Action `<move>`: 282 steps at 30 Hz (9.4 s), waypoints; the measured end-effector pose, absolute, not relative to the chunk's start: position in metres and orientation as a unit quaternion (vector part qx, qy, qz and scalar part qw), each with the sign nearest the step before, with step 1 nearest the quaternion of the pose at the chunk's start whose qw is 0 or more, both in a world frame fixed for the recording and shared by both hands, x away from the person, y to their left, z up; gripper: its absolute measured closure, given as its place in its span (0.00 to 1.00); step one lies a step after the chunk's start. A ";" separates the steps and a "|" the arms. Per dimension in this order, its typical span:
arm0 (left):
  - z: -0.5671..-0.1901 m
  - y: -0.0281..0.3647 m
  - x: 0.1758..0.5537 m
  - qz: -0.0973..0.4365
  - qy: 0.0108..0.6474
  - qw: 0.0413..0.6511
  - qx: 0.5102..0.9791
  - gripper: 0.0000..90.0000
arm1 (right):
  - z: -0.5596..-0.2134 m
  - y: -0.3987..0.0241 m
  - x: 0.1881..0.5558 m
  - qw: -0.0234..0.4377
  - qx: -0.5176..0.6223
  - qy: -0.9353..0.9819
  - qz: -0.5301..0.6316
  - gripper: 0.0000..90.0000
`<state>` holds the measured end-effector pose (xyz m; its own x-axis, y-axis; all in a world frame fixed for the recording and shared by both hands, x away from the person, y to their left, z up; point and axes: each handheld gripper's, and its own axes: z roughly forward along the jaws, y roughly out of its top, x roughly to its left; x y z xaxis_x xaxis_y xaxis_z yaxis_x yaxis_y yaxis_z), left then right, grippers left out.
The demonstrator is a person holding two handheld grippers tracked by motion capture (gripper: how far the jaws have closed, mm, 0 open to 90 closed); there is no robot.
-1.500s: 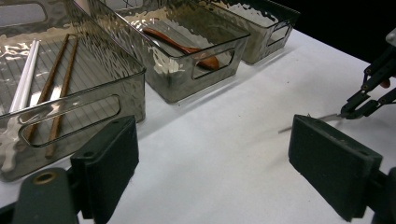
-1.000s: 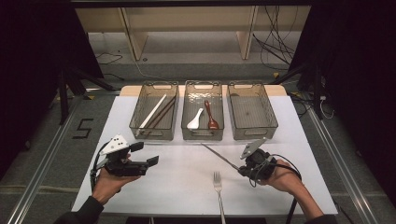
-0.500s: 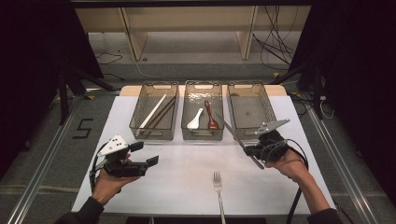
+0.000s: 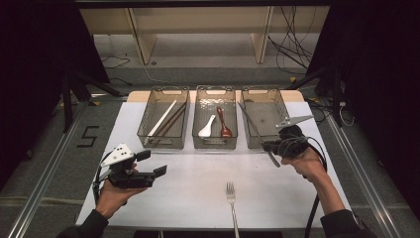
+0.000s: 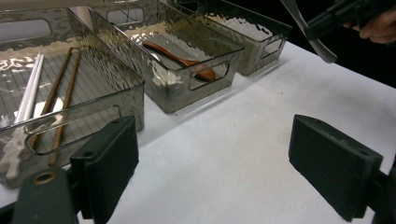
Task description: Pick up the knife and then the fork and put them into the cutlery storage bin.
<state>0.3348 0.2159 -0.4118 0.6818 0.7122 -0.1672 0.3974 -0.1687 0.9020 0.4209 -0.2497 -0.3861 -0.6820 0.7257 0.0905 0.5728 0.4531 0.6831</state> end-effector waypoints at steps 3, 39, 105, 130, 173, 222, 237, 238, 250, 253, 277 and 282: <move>-0.410 0.214 0.333 0.152 0.366 0.527 0.752 0.17 | -0.385 -0.253 0.426 0.109 0.394 0.838 0.361 0.94; -0.408 0.222 0.326 0.164 0.374 0.533 0.741 0.17 | -0.361 -0.251 0.501 0.132 0.494 0.775 0.370 0.94; -0.410 0.221 0.327 0.163 0.376 0.530 0.742 0.17 | -0.363 -0.217 0.451 0.114 0.458 0.784 0.403 0.46; -0.410 0.222 0.328 0.165 0.377 0.528 0.743 0.17 | -0.418 -0.176 0.342 0.024 0.331 0.871 0.362 0.90; -0.411 0.222 0.328 0.164 0.377 0.524 0.746 0.17 | -0.464 -0.149 0.302 -0.019 0.232 0.954 0.189 1.00; -0.412 0.220 0.330 0.163 0.376 0.521 0.749 0.17 | -0.444 -0.176 0.351 0.048 0.252 0.953 0.164 0.46; -0.412 0.221 0.330 0.163 0.374 0.521 0.749 0.17 | -0.454 -0.171 0.354 0.035 0.233 0.963 0.128 0.56; -0.412 0.221 0.330 0.164 0.374 0.521 0.750 0.17 | -0.455 -0.171 0.354 0.035 0.232 0.964 0.126 0.57; -0.412 0.221 0.329 0.164 0.374 0.521 0.750 0.17 | -0.458 -0.169 0.352 0.036 0.212 0.970 0.111 0.77; -0.412 0.220 0.329 0.164 0.374 0.521 0.749 0.17 | -0.457 -0.167 0.350 0.036 0.208 0.972 0.108 0.83; -0.411 0.221 0.329 0.165 0.374 0.522 0.749 0.17 | -0.455 -0.165 0.345 0.038 0.185 0.977 0.100 0.95; -0.411 0.221 0.329 0.165 0.374 0.522 0.749 0.17 | -0.451 -0.168 0.347 0.042 0.196 0.973 0.112 0.95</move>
<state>0.3293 0.2211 -0.4110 0.6656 0.7323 -0.1436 0.3886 -0.1759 0.9045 0.3471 -0.1681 -0.4508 -0.9196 0.3910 -0.0381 0.3722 0.8981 0.2341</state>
